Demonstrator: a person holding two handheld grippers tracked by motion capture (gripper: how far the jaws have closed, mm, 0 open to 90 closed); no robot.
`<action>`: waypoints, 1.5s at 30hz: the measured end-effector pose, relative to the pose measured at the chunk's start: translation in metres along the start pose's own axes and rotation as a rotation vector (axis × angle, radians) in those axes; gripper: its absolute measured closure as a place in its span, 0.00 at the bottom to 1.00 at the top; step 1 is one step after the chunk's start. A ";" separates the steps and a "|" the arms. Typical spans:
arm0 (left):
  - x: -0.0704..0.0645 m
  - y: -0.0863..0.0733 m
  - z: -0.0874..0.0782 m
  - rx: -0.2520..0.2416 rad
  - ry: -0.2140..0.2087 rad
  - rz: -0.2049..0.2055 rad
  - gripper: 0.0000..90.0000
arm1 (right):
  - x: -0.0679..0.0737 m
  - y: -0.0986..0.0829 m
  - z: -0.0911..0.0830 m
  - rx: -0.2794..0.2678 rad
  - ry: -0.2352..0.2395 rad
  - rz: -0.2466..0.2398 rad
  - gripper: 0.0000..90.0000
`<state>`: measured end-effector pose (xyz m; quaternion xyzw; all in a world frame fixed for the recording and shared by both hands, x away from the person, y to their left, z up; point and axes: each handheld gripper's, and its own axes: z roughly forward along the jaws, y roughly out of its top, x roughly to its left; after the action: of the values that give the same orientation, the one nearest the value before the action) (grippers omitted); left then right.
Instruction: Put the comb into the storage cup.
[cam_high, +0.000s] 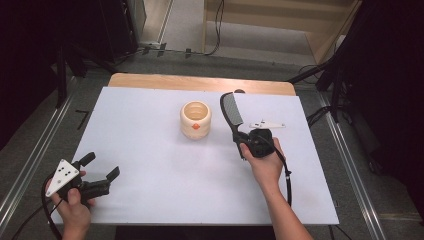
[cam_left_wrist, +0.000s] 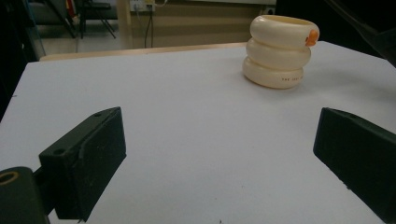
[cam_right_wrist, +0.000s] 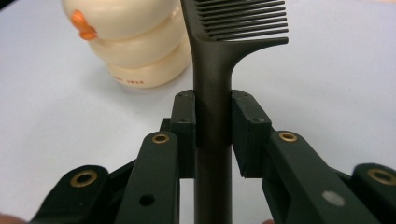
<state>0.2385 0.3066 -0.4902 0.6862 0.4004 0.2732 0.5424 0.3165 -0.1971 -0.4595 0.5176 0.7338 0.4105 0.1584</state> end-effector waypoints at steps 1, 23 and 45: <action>0.000 0.000 0.000 -0.003 0.002 -0.002 0.03 | 0.001 -0.001 -0.002 -0.015 0.007 -0.005 0.79; -0.013 0.005 -0.003 -0.033 0.020 0.051 0.03 | 0.006 -0.033 -0.021 -0.155 0.084 -0.075 0.79; -0.074 0.043 0.033 -0.001 -0.130 0.122 0.03 | 0.007 -0.050 -0.018 -0.191 0.115 -0.083 0.79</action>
<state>0.2374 0.2230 -0.4534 0.7252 0.3217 0.2610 0.5499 0.2701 -0.2053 -0.4851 0.4450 0.7200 0.5007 0.1814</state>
